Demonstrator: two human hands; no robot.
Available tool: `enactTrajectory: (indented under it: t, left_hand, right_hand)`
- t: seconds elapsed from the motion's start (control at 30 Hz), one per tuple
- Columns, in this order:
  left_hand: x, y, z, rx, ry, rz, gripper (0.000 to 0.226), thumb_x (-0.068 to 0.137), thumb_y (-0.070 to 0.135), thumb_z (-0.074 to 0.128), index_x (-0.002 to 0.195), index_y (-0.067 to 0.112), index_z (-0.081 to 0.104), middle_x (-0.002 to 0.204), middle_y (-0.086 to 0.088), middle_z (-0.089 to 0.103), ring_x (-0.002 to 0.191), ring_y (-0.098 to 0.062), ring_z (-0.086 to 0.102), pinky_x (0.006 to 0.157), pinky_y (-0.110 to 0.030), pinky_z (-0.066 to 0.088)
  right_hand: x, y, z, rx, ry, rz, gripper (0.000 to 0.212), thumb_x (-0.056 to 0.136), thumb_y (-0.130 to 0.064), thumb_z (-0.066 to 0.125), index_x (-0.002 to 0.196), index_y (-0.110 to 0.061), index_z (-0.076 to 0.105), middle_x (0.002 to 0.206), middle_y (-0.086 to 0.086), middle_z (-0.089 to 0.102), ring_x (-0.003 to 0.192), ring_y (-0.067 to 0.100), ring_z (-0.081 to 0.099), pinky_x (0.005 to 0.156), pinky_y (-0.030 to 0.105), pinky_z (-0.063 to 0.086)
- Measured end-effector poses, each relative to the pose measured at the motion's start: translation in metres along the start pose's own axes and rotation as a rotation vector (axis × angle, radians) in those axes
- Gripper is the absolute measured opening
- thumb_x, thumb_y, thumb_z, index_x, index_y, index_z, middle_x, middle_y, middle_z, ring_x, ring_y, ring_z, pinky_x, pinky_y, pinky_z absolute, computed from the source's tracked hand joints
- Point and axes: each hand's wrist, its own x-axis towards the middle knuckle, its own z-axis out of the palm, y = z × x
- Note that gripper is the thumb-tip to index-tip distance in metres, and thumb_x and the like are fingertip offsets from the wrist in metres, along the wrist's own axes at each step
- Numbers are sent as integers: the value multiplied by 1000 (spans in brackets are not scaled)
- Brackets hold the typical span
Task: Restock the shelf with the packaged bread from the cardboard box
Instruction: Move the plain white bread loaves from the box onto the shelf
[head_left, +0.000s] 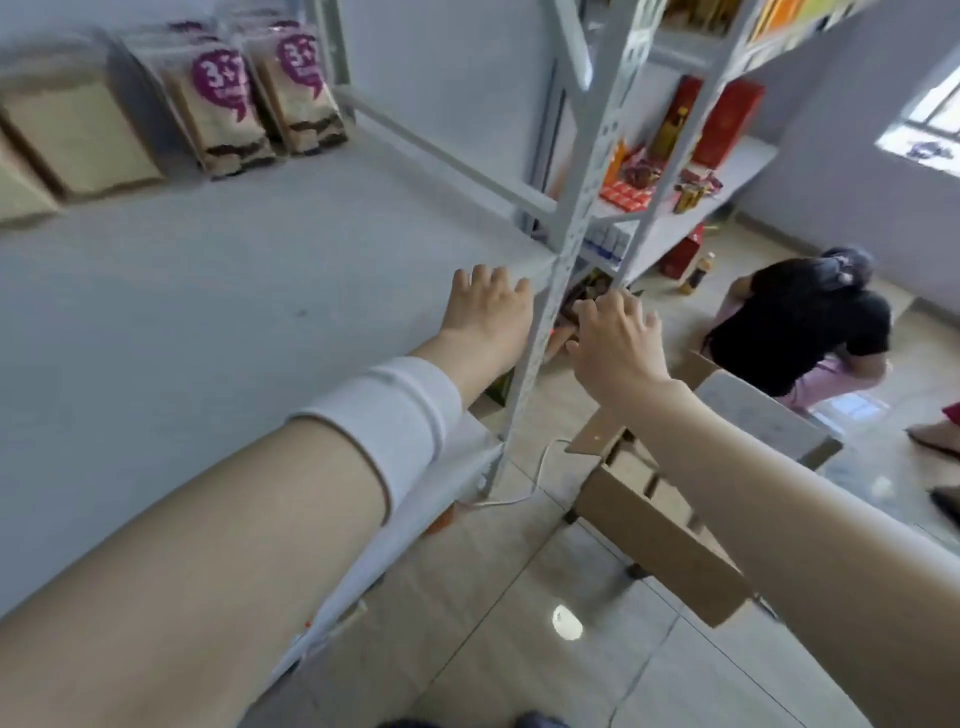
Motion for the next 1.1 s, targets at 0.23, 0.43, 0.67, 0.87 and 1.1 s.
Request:
enactTrajectory:
  t: [0.23,0.43,0.67,0.87,1.1]
  left_hand:
    - [54,208,75,28,-194,320,30,92,22,48,119,10,46,128,-17,50,120,-35,43,99,-43,33]
    - [101,300,157,30,-391,478,31,90,20,49,119,9,46,125,-17,50,116,-34,45,98,-42,34]
    - [172,359,268,-25,-601,573,34,91,22,48,123,10,44,125,-15,52,116,-33,46,96,-43,36]
    - [205,404,377,-90,-910,447,45,91,34,50,128,10,41,128,-13,51,119,-32,47,97,-41,39]
    - [254,505,524,-517,-987,196,53,89,25,57,134,5,37,131,-16,51,121,-31,48,100,-36,40]
  right_hand:
    - [-67,211,84,1,-242,349,44,90,-19,50,132,-11,40,138,16,38,135,35,24,109,56,26]
    - [-85,302,156,30,-431,537,33,89,-13,44,122,-10,44,131,17,42,128,35,31,104,56,31]
    - [-70,348,263,173,-650,712,34,93,-18,40,126,-14,40,128,10,44,123,30,36,98,48,37]
    - [-61,368,367,461,-755,927,48,94,-35,44,133,-8,34,129,12,43,122,29,39,98,37,39]
    - [-41,398,512,763,-780,1288,80,88,-37,58,142,1,14,135,17,36,127,32,37,102,37,34]
